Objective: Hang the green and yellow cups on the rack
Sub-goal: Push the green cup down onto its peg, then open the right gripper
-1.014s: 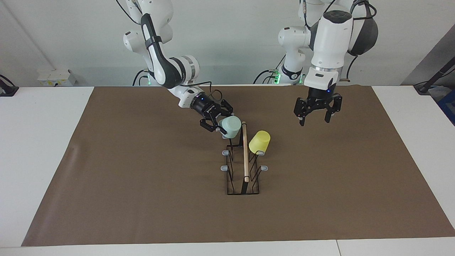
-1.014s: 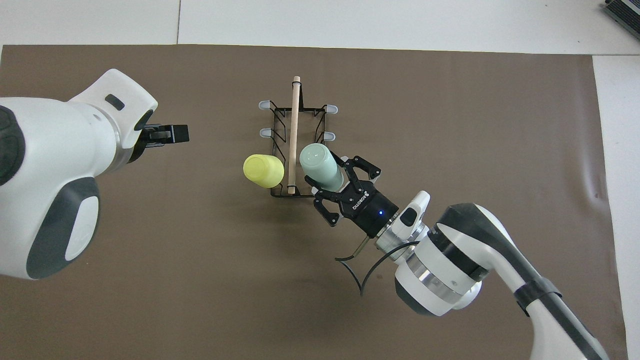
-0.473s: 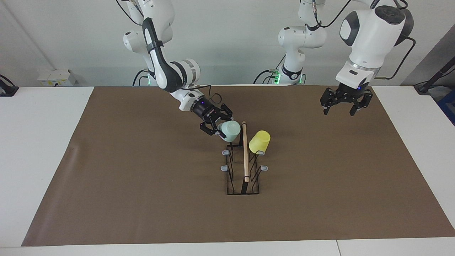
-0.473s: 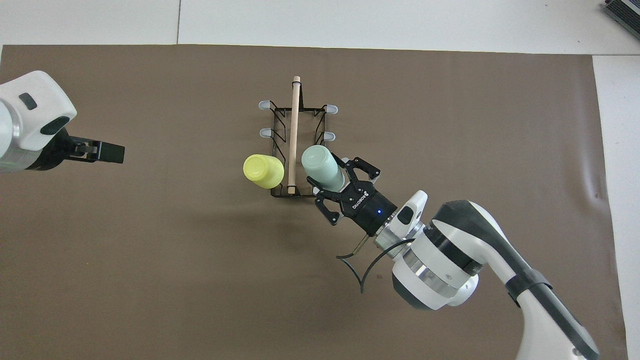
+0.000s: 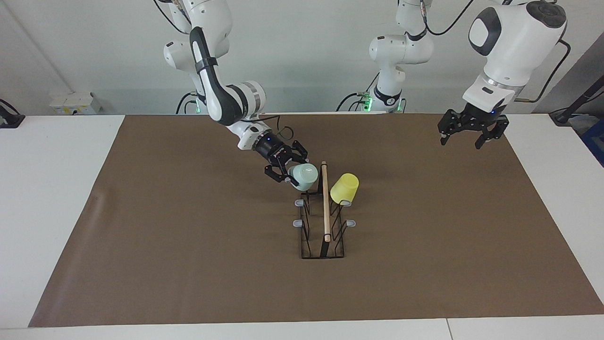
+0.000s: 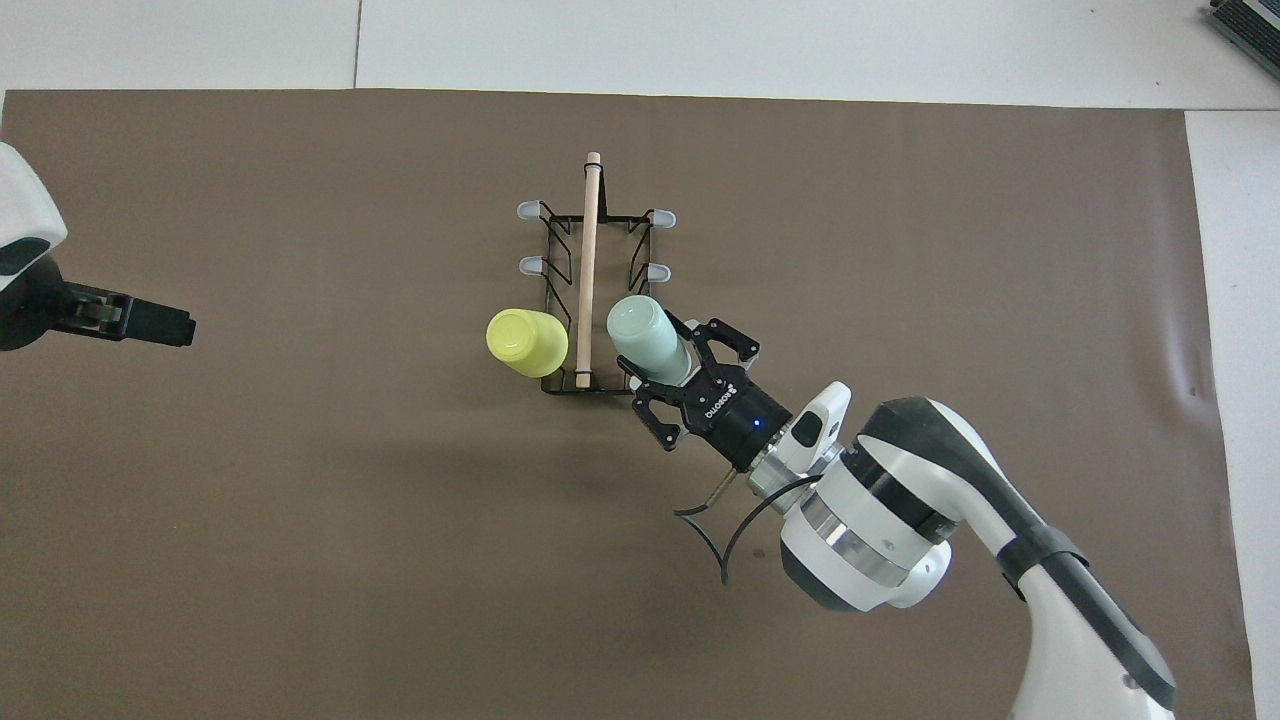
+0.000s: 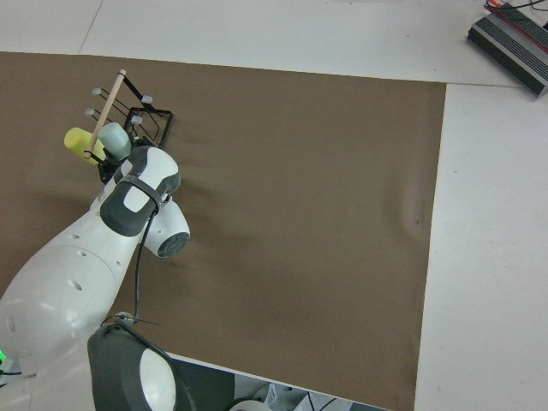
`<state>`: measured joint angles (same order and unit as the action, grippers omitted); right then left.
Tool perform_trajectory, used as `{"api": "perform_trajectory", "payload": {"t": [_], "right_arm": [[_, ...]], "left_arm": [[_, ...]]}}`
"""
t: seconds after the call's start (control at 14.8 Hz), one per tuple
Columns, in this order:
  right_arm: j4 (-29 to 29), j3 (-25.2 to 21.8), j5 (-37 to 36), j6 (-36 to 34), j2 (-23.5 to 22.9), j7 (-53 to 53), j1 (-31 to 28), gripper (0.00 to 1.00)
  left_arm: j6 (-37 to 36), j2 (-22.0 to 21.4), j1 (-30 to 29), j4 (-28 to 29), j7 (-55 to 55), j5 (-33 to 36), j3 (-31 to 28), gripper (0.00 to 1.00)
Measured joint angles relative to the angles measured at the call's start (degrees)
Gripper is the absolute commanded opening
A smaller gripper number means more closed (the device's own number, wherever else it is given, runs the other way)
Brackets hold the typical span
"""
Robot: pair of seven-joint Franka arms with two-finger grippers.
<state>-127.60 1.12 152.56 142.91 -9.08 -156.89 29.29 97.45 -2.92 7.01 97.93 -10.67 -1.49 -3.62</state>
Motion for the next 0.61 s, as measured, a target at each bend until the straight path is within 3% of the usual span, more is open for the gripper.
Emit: {"api": "perform_trajectory", "payload": {"t": [0.07,0.14,0.2,0.61], "right_arm": [[-0.1,0.0,0.0,0.0,-0.2,0.0,0.0,0.39],[-0.1,0.0,0.0,0.1,-0.3,0.0,0.0,0.76],[-0.1,0.0,0.0,0.1,-0.4,0.0,0.0,1.00],[0.0,0.0,0.0,0.3,-0.4,-0.3,-0.1,1.00]], "left_arm": [[-1.1,0.1,0.0,-0.8,-0.2,0.0,0.0,1.00],[-1.8,0.1,0.0,-1.5,-0.3,0.0,0.0,1.00],[-2.1,0.2,0.0,-1.9,-0.4,0.0,0.0,1.00],[-5.6,1.8,0.0,-5.2,-0.5,0.0,-0.1,1.00]]}}
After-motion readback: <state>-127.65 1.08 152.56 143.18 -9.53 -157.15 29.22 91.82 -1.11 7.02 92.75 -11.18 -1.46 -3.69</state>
